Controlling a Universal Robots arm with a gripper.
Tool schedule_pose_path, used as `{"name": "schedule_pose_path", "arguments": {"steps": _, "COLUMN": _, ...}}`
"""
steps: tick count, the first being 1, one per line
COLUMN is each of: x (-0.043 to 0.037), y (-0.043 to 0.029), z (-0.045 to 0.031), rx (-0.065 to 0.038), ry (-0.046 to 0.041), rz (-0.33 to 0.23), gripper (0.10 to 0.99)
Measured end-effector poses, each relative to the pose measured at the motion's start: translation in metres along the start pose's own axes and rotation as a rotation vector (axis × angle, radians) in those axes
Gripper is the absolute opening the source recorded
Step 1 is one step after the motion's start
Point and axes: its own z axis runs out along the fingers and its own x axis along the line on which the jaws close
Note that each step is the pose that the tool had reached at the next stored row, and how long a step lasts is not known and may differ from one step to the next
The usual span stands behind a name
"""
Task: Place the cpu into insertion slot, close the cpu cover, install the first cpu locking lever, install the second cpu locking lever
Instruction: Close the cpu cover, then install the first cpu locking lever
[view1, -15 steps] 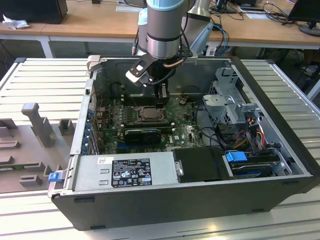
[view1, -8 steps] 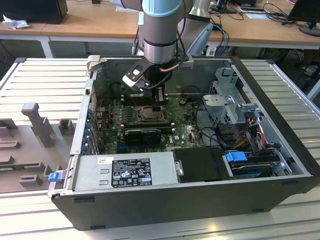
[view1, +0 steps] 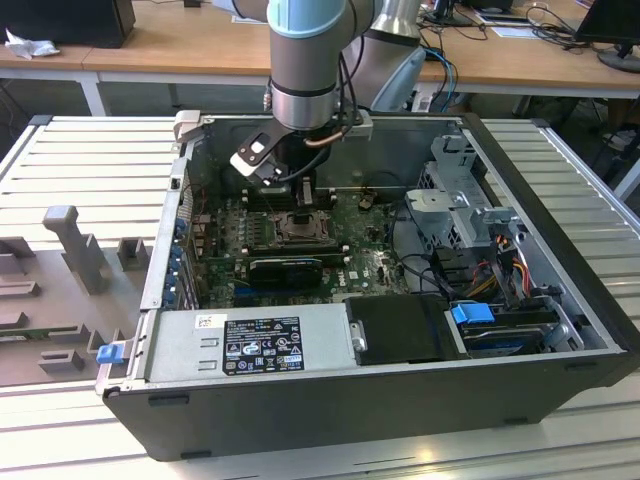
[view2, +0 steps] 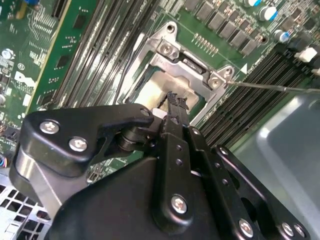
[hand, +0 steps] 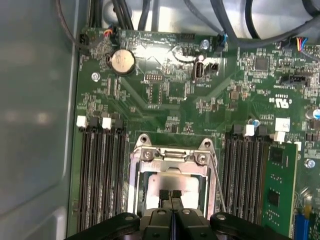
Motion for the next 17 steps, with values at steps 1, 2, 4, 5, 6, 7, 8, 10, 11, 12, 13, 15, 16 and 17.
{"name": "schedule_pose_path", "arguments": {"steps": 1, "x": 0.0000, "y": -0.0007, "z": 0.0000, "rx": 0.000, "ry": 0.0000, "rz": 0.000, "gripper": 0.106}}
{"name": "schedule_pose_path", "arguments": {"steps": 2, "x": 0.0001, "y": -0.0013, "z": 0.0000, "rx": 0.000, "ry": 0.0001, "rz": 0.000, "gripper": 0.106}}
{"name": "schedule_pose_path", "arguments": {"steps": 4, "x": 0.0001, "y": -0.0015, "z": 0.0000, "rx": 0.000, "ry": 0.0001, "rz": 0.000, "gripper": 0.106}}
{"name": "schedule_pose_path", "arguments": {"steps": 5, "x": 0.0001, "y": -0.0016, "z": 0.0000, "rx": 0.000, "ry": 0.0001, "rz": 0.000, "gripper": 0.106}}
{"name": "schedule_pose_path", "arguments": {"steps": 6, "x": 0.0001, "y": -0.0019, "z": 0.0000, "rx": 0.000, "ry": 0.0001, "rz": 0.000, "gripper": 0.106}}
{"name": "schedule_pose_path", "arguments": {"steps": 7, "x": 0.0001, "y": -0.0023, "z": 0.0000, "rx": 0.000, "ry": 0.0001, "rz": 0.000, "gripper": 0.106}}
{"name": "schedule_pose_path", "arguments": {"steps": 8, "x": 0.0002, "y": -0.0028, "z": -0.0001, "rx": 0.000, "ry": 0.0001, "rz": 0.000, "gripper": 0.106}}
{"name": "schedule_pose_path", "arguments": {"steps": 10, "x": 0.0002, "y": -0.0030, "z": -0.0001, "rx": 0.000, "ry": 0.0001, "rz": 0.000, "gripper": 0.106}}
{"name": "schedule_pose_path", "arguments": {"steps": 11, "x": 0.0002, "y": -0.0032, "z": -0.0001, "rx": 0.000, "ry": 0.0002, "rz": 0.000, "gripper": 0.106}}
{"name": "schedule_pose_path", "arguments": {"steps": 12, "x": 0.0002, "y": -0.0032, "z": -0.0002, "rx": 0.000, "ry": 0.0001, "rz": 0.000, "gripper": 0.106}}
{"name": "schedule_pose_path", "arguments": {"steps": 13, "x": 0.0001, "y": -0.0032, "z": -0.0010, "rx": 0.000, "ry": -0.0002, "rz": 0.000, "gripper": 0.106}}
{"name": "schedule_pose_path", "arguments": {"steps": 15, "x": 0.0002, "y": -0.0032, "z": -0.0035, "rx": 0.000, "ry": -0.0001, "rz": 0.000, "gripper": 0.106}}
{"name": "schedule_pose_path", "arguments": {"steps": 16, "x": 0.0002, "y": -0.0031, "z": -0.0044, "rx": 0.000, "ry": -0.0004, "rz": 0.000, "gripper": 0.106}}
{"name": "schedule_pose_path", "arguments": {"steps": 17, "x": 0.0002, "y": -0.0031, "z": -0.0049, "rx": 0.000, "ry": -0.0005, "rz": 0.000, "gripper": 0.106}}
